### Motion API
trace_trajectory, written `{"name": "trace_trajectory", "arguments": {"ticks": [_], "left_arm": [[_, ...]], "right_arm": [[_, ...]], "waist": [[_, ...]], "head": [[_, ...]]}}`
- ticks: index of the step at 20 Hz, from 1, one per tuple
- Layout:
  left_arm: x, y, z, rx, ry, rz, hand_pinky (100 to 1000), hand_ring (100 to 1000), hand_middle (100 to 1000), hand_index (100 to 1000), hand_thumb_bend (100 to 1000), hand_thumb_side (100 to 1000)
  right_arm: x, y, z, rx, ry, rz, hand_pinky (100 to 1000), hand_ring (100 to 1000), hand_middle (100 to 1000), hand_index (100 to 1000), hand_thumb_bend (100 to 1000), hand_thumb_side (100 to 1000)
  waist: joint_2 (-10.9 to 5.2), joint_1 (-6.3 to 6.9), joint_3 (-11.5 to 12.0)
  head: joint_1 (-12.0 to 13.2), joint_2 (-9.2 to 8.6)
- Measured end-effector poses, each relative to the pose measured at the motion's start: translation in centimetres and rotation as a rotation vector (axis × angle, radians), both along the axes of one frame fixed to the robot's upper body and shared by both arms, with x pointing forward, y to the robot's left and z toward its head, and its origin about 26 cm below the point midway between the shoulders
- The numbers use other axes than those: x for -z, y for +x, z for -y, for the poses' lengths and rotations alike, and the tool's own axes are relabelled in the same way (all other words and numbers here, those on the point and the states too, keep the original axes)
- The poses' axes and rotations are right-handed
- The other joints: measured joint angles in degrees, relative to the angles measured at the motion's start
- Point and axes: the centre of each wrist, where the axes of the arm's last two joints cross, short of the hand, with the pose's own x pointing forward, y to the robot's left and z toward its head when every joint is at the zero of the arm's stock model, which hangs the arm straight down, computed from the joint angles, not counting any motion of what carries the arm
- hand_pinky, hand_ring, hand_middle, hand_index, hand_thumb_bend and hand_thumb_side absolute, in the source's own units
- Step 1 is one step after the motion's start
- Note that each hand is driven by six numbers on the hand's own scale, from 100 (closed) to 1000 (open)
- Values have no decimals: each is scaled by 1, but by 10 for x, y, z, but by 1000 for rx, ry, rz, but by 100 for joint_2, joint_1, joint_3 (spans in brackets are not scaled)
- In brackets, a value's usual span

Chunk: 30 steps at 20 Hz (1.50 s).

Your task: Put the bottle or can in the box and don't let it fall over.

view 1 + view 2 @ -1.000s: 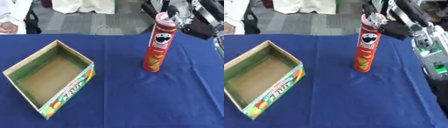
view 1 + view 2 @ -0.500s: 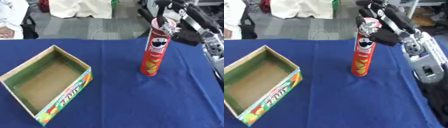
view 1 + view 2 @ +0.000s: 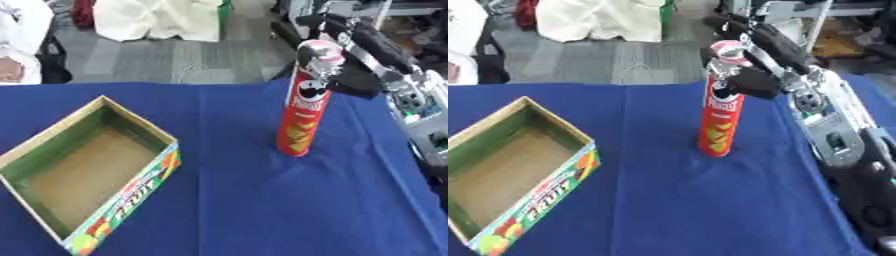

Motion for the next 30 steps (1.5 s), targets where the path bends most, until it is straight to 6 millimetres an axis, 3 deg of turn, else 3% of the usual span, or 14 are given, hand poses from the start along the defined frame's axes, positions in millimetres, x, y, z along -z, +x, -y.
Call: {"name": "trace_trajectory", "arguments": {"ticks": [13,30], "left_arm": [[0,1,2,12,4,1,497,769,705,749,217,848],[0,1,2,18,7,-4,495,770,706,749,219,850]], "right_arm": [[4,12,5,26,30,21,915,933,896,993,100,1000],[-22,9,4,13,7,58,902,908,881,936,100,1000]], "waist": [[117,5,23],[127,2,-2]], "head": [[-27,27],[-40,70]]}}
